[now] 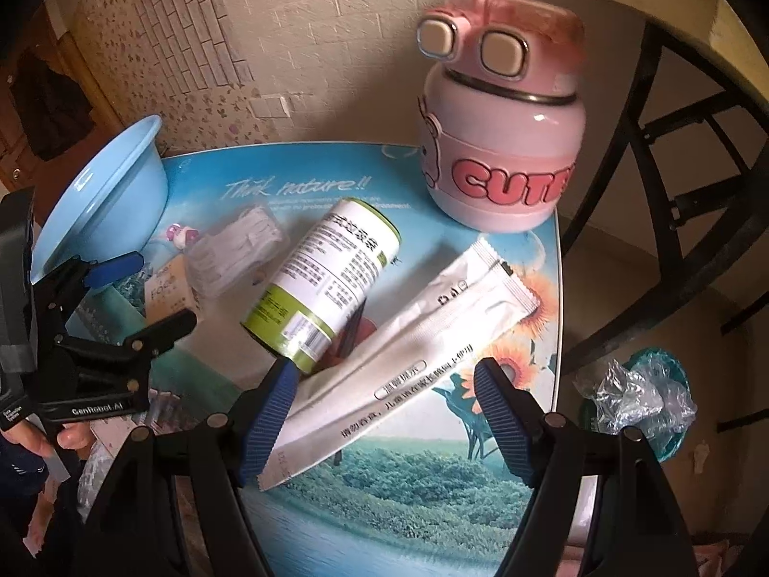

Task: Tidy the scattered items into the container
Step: 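Grasp the 'Face' tissue pack with the left tool while the right tool grasps the white strip packet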

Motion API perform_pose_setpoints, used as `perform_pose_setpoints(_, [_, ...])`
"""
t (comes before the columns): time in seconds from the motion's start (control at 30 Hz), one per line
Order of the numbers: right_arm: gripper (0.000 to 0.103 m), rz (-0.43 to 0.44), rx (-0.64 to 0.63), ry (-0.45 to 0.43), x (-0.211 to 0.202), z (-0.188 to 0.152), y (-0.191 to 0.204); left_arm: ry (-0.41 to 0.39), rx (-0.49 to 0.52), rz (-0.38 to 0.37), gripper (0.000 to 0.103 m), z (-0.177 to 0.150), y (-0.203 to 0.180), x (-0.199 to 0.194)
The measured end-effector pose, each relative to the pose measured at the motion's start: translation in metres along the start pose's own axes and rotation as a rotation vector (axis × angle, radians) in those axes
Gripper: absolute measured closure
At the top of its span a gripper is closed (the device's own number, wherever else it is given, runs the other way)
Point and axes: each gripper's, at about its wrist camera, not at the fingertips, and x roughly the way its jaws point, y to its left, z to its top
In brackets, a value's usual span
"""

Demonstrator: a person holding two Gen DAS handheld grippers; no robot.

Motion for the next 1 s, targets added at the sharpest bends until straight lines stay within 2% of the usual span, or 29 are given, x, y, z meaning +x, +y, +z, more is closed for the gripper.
perform_pose_setpoints(0.03, [0.025,-0.002,0.004,0.002,0.001,0.0,0.0,0.003,-0.003,-0.009,0.03,-0.001,0.001,0.001])
perform_pose_setpoints(0.4, [0.025,-0.061,0.154,-0.001,0.005,0.008,-0.021,-0.024,0.05,0.013,0.033,-0.012,-0.005,0.005])
perform_pose_setpoints(0.77, [0.025,-0.169,0.236,0.01,0.036,0.033,-0.022,-0.021,-0.022,-0.051,0.03,-0.01,0.007,0.013])
perform_pose_setpoints(1.0, [0.025,-0.191,0.263,0.002,0.047,0.028,-0.026,-0.028,-0.003,-0.066,0.035,-0.013,0.006,0.009])
